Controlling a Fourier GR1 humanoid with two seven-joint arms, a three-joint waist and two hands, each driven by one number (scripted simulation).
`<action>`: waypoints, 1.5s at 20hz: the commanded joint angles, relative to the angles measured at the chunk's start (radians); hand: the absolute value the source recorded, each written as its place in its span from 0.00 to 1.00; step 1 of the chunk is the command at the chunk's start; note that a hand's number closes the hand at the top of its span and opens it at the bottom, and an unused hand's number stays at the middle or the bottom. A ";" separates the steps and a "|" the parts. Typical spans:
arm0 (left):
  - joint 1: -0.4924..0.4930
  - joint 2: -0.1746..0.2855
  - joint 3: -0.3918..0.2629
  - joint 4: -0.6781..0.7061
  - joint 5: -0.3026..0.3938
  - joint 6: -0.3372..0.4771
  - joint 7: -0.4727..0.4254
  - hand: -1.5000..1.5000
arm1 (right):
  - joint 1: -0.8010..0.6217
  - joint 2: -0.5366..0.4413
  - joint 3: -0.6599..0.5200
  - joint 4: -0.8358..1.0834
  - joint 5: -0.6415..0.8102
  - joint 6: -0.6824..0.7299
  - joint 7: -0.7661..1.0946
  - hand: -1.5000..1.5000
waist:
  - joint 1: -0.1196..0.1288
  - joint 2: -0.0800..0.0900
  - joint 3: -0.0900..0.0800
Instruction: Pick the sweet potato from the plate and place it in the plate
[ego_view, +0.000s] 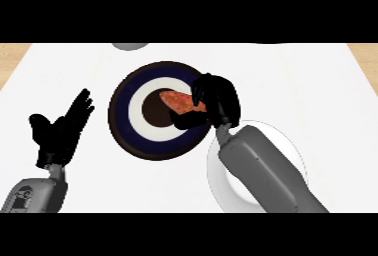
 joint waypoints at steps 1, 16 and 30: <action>0.022 0.024 0.029 -0.008 0.037 -0.053 -0.015 0.50 | -0.025 -0.004 -0.115 0.097 -0.154 0.100 -0.114 0.00 | 0.007 0.002 0.000; 0.046 -0.049 -0.015 -0.024 -0.041 0.011 -0.022 0.50 | 0.031 0.037 -0.154 -0.160 -0.385 -0.017 -0.473 0.00 | -0.002 -0.009 0.001; 0.003 -0.028 0.059 0.017 -0.034 -0.035 0.001 0.50 | 0.186 0.030 -0.332 -0.233 -0.665 0.270 -0.447 0.00 | -0.008 -0.003 0.000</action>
